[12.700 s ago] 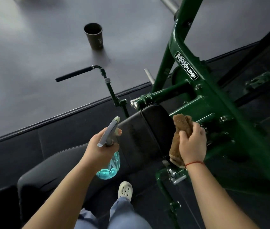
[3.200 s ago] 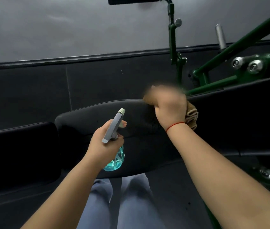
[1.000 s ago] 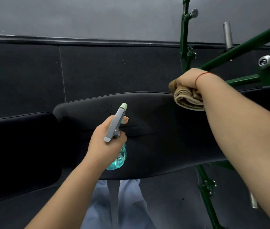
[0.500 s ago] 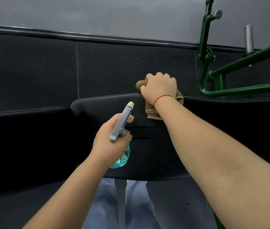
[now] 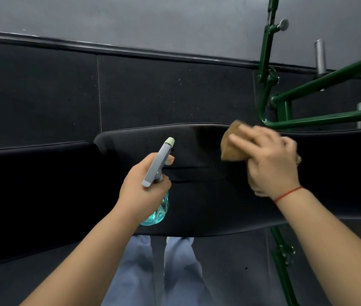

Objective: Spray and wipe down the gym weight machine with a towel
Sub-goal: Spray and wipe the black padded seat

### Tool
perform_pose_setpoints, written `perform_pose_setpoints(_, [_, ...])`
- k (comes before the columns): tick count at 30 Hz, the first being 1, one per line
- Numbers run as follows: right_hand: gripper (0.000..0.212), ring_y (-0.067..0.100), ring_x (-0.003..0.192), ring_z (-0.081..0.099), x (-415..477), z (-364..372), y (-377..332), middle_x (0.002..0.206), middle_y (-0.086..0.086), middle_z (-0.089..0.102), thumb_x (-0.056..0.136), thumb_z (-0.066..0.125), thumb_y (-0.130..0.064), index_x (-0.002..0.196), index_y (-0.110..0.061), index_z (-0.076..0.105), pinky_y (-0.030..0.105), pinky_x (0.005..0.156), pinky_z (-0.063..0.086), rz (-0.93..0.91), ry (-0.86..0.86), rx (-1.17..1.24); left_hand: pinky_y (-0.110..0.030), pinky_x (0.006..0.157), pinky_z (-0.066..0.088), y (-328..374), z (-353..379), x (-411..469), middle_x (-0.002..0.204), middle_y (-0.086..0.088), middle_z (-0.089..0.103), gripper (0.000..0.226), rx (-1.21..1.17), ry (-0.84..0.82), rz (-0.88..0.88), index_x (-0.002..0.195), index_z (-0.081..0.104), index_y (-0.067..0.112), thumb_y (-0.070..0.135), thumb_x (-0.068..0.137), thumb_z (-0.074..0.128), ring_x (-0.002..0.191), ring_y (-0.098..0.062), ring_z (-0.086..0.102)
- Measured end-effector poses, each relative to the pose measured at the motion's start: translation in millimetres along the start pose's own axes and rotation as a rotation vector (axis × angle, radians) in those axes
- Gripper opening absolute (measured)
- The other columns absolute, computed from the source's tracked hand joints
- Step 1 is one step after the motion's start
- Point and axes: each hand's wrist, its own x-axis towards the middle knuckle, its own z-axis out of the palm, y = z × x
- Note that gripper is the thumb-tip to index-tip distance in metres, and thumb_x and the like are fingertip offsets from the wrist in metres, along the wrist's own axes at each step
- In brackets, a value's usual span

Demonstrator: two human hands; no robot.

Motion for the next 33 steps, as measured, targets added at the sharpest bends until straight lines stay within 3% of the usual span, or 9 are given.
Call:
perform_pose_setpoints(4, [0.062,0.031,0.132,0.042,37.2,6.5,-4.9,0.149,-0.002,0.048,0.086,0.058,-0.014,0.144,-0.034,0.052,0.052,0.099,0.039,0.326,0.039,0.120,-0.025,0.046,0.042,-2.1,-0.2,1.4,0.072,-0.005,0.053,0.044,-0.017,0.017,0.006,0.103,0.067,0.038,-0.003,0.088,0.061,0.049,-0.013,0.043])
perform_pose_setpoints(9, [0.075,0.028,0.124,0.049,49.3,42.7,-47.5,0.143,-0.002,0.053,0.080,0.065,-0.024,0.151,-0.027,0.041,0.045,0.091,0.040,0.318,0.093,-0.050,-0.026,0.052,0.042,-4.2,5.2,-5.5,0.070,-0.007,0.052,0.042,-0.023,0.034,0.021,0.105,0.067,0.032,-0.005,0.088,0.061,0.054,-0.013,0.045])
perform_pose_setpoints(15, [0.060,0.026,0.116,0.054,21.6,50.6,-44.7,0.135,-0.007,0.062,0.077,0.063,-0.015,0.136,-0.029,0.062,0.040,0.088,0.041,0.038,0.194,0.048,-0.025,0.052,0.043,-9.1,22.7,-21.7,0.083,-0.021,0.061,0.041,-0.002,0.040,0.032,0.104,0.067,0.034,-0.004,0.088,0.063,0.057,-0.015,0.048])
perform_pose_setpoints(17, [0.055,0.027,0.112,0.058,0.3,54.6,-51.5,0.129,-0.007,0.066,0.075,0.059,-0.012,0.127,-0.028,0.069,0.040,0.086,0.043,-0.109,0.172,0.124,-0.029,0.056,0.046,-10.6,32.5,-27.9,0.083,-0.020,0.062,0.041,0.006,0.044,0.040,0.102,0.066,0.035,-0.003,0.087,0.064,0.059,-0.026,0.051])
perform_pose_setpoints(19, [0.049,0.027,0.108,0.062,-26.7,63.5,-62.8,0.123,-0.007,0.069,0.077,0.056,-0.010,0.119,-0.028,0.074,0.043,0.083,0.045,-0.239,0.113,0.191,-0.031,0.064,0.050,-12.1,40.6,-35.2,0.083,-0.017,0.064,0.041,0.000,0.051,0.055,0.102,0.067,0.034,-0.004,0.087,0.065,0.074,-0.033,0.060])
perform_pose_setpoints(22, [0.039,0.024,0.108,0.063,-74.6,74.6,-70.8,0.119,-0.008,0.071,0.077,0.069,-0.010,0.111,-0.028,0.077,0.045,0.085,0.048,-0.411,-0.006,0.277,-0.016,0.062,0.051,-16.4,51.3,-55.6,0.078,0.000,0.064,0.038,0.042,0.045,0.092,0.101,0.063,0.036,0.001,0.087,0.070,0.072,-0.013,0.063])
perform_pose_setpoints(25, [0.046,0.023,0.110,0.063,-112.5,71.9,-65.1,0.119,-0.009,0.071,0.070,0.082,-0.011,0.112,-0.029,0.076,0.043,0.089,0.050,-0.544,-0.146,0.287,-0.034,0.072,0.057,-26.1,59.4,-74.4,0.084,-0.002,0.064,0.038,0.112,0.080,0.087,0.108,0.063,0.035,0.003,0.088,0.070,0.081,-0.021,0.065])
perform_pose_setpoints(29, [0.049,0.024,0.109,0.063,-132.4,57.3,-35.8,0.120,-0.011,0.070,0.070,0.079,-0.012,0.114,-0.033,0.075,0.041,0.088,0.050,-0.603,-0.176,0.255,-0.048,0.080,0.058,-36.6,66.6,-98.0,0.101,-0.019,0.067,0.042,0.010,0.193,0.085,0.104,0.066,0.032,-0.006,0.087,0.065,0.091,-0.039,0.065])
perform_pose_setpoints(33, [0.054,0.032,0.103,0.063,-120.5,28.8,18.8,0.120,-0.006,0.071,0.068,0.058,-0.011,0.115,-0.029,0.076,0.047,0.082,0.048,-0.461,0.004,0.241,-0.039,0.076,0.055,-47.6,79.4,-118.8,0.105,-0.019,0.068,0.043,-0.046,0.255,0.085,0.103,0.068,0.029,-0.009,0.085,0.063,0.093,-0.041,0.064])
